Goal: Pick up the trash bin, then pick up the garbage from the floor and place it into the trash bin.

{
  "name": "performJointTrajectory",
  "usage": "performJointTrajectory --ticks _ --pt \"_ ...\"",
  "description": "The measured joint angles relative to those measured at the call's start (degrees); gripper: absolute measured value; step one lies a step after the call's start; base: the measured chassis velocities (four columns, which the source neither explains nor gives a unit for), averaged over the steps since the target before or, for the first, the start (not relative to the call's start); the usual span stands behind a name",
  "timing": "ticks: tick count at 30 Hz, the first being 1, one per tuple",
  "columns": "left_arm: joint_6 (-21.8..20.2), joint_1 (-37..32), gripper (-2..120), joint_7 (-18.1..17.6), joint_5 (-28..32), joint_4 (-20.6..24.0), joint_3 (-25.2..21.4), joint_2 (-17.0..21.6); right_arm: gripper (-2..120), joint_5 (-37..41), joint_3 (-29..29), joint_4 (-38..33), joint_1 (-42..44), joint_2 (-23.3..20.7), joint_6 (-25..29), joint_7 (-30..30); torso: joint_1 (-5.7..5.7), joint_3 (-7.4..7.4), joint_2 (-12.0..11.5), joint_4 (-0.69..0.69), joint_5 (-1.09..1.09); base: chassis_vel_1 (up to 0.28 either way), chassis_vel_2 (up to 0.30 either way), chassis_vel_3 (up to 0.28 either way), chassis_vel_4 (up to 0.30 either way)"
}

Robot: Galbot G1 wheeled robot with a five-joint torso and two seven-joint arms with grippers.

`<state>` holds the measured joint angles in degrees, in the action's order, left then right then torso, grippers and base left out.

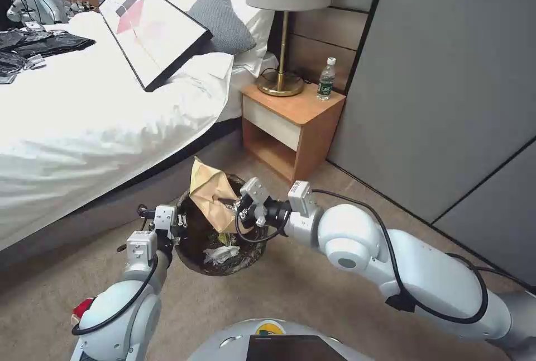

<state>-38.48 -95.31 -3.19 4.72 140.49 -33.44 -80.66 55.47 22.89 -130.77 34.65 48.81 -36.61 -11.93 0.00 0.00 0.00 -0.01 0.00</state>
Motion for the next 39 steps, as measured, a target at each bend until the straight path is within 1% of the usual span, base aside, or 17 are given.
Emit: performJointTrajectory --ticks 3,5,8,9,11,12,14,16,18,20,22,24,26,27,29,33,39 --pt "0.0 0.01 2 0.01 0.02 0.0 0.01 -0.03 -1 -0.13 0.96 0.2 0.11 0.36 -0.86 -0.97 0.0 0.0 0.0 0.01 0.0 0.0 0.0 0.0 0.0" --pt "0.0 0.01 2 0.01 0.04 0.0 0.01 -0.03 3 -0.16 1.37 0.21 0.15 0.5 -1.19 -1.33 0.0 0.0 0.0 0.01 0.0 0.0 0.0 0.0 0.0" --pt "0.0 0.02 2 0.02 0.08 0.0 0.0 -0.03 18 -0.26 2.88 0.53 0.12 0.95 -1.41 -2.91 0.0 0.0 0.0 0.01 0.0 0.0 0.0 0.0 0.0" --pt "0.0 0.02 2 0.02 0.08 0.0 0.0 -0.03 18 -0.26 2.88 0.53 0.12 0.95 -1.41 -2.91 0.0 0.0 0.0 0.01 0.0 0.0 0.0 0.0 0.0" --pt "0.0 0.05 2 0.02 0.09 0.0 0.06 -0.05 28 -0.34 3.87 0.88 0.0 1.29 -1.54 -3.37 0.0 0.0 0.0 0.01 0.0 0.0 0.0 0.0 0.0" --pt "0.0 0.05 2 0.02 0.09 0.0 0.06 -0.05 28 -0.34 3.87 0.88 0.0 1.29 -1.54 -3.37 0.0 0.0 0.0 0.01 0.0 0.0 0.0 0.0 0.0" --pt "0.0 0.04 2 0.03 0.11 0.0 0.09 -0.05 38 -0.37 4.61 1.28 -0.1 1.55 -1.89 -3.69 0.0 0.0 0.0 0.01 0.0 0.0 0.0 0.0 0.0" --pt "0.0 0.02 2 0.03 0.11 0.01 0.09 -0.06 43 -0.44 4.76 1.42 -0.11 1.6 -1.95 -3.78 0.0 0.0 0.0 0.01 0.0 0.0 0.0 0.0 0.0" --pt "0.0 -0.06 2 0.04 0.15 0.09 0.08 -0.07 53 -0.53 5.04 1.79 -0.09 1.69 -2.11 -4.12 0.0 0.0 0.0 0.01 0.0 0.0 0.0 0.0 0.0" --pt "0.0 -0.09 2 0.03 0.15 0.1 0.08 -0.11 56 -0.53 5.1 1.81 -0.05 1.69 -2.13 -4.29 0.0 0.0 0.0 0.01 0.0 0.0 0.0 0.0 0.0" --pt "0.0 -0.12 2 0.03 0.16 0.15 0.11 -0.2 70 -0.48 5.1 1.77 0.02 1.63 -2.15 -4.54 0.0 0.0 0.0 0.01 0.0 0.0 0.0 0.0 0.0" --pt "0.0 -0.13 2 0.03 0.17 0.16 0.12 -0.22 73 -0.46 5.03 1.7 0.06 1.63 -2.15 -4.67 0.0 0.0 0.0 0.01 0.0 0.0 0.0 0.0 0.0" --pt "0.0 -0.16 2 0.03 0.17 0.17 0.14 -0.24 84 -0.42 4.61 1.52 0.19 1.68 -2.09 -4.94 0.0 0.0 0.0 0.01 0.0 0.0 0.0 0.0 0.0" --pt "0.0 -0.16 2 0.03 0.17 0.17 0.14 -0.24 84 -0.42 4.61 1.52 0.19 1.68 -2.09 -4.94 0.0 0.0 0.0 0.01 0.0 0.0 0.0 0.0 0.0" --pt "0.0 -0.17 2 0.03 0.18 0.2 0.15 -0.25 94 -0.39 3.57 1.16 0.36 1.79 -1.91 -5.14 0.0 0.0 0.0 0.01 0.0 0.0 0.0 0.0 0.0" --pt "0.0 -0.12 2 0.01 0.18 0.2 0.15 -0.27 99 -0.13 1.83 0.33 0.53 1.83 -1.4 -5.65 0.0 0.0 0.0 0.01 0.01 0.0 0.0 0.0 0.0" --pt "0.0 0.01 2 -0.01 0.18 0.17 -0.09 -0.27 100 0.74 -6.84 -3.83 3.29 0.07 0.99 -5.64 0.0 0.0 0.0 0.0 0.01 0.0 0.0 0.0 0.0"
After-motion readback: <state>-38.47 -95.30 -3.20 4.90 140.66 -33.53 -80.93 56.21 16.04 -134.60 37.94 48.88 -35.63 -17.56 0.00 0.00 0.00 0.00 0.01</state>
